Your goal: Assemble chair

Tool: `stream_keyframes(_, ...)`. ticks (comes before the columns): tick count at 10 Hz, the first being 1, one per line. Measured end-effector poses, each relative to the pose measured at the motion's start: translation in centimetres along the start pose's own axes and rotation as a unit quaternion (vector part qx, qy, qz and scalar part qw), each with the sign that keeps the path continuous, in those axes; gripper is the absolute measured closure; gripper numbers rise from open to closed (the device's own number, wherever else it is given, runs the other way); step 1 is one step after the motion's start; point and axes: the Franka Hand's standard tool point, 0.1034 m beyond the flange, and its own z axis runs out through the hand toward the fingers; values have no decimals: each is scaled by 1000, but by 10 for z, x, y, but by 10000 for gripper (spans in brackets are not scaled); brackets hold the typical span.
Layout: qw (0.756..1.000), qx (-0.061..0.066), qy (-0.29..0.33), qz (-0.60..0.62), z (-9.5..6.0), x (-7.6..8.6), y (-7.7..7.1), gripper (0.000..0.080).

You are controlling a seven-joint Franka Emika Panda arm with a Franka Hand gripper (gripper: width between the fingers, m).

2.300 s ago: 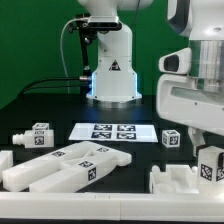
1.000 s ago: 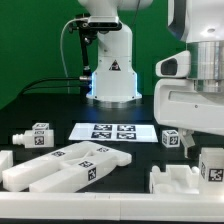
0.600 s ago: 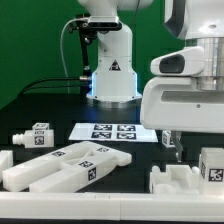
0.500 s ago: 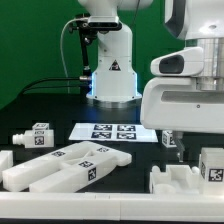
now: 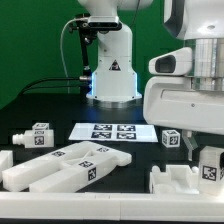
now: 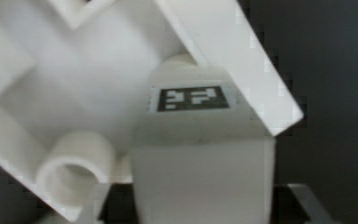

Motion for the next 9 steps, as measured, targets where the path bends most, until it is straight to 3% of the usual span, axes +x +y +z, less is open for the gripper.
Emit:
stream_keyframes(2,984,-7,-13,180,-1,-1,4,515)
stream_keyframes(3,956,-6,-27,291,0,-2,6,515)
stream_keyframes(6,904,-8,-42,425,0,-3,7,515)
stream_keyframes(9,873,-17,-41,486,0,-2,11,515)
